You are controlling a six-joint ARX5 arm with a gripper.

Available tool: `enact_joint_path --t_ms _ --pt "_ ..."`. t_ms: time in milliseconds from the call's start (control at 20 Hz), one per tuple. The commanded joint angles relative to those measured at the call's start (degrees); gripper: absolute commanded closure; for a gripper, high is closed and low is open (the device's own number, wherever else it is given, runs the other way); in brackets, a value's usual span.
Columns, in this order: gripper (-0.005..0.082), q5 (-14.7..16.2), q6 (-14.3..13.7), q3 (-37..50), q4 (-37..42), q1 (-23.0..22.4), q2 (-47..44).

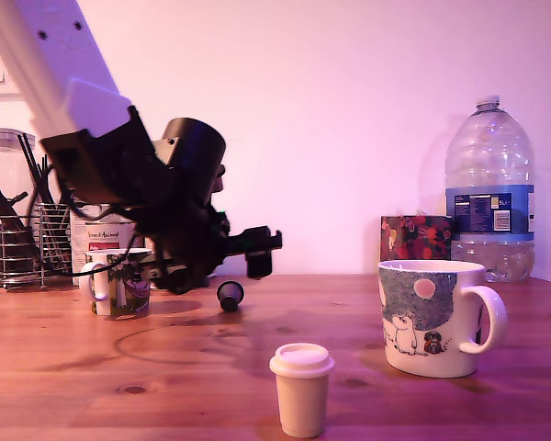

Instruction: Pick up the coffee capsules from the table one by one and drop them inside the nearest coffee cup

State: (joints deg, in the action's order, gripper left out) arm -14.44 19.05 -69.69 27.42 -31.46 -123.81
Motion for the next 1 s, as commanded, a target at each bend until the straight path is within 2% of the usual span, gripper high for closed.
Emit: enact_joint_path --t_ms 0,300,950 --pt "0.0115 0.81 0.09 -1.29 -1.68 -0.15 -3.8" --pt "0.0115 2.45 0.35 -4.7 -6.56 0.15 -4.46" --pt "0.0115 4.17 1.57 -6.21 -9.94 1.25 -5.29"
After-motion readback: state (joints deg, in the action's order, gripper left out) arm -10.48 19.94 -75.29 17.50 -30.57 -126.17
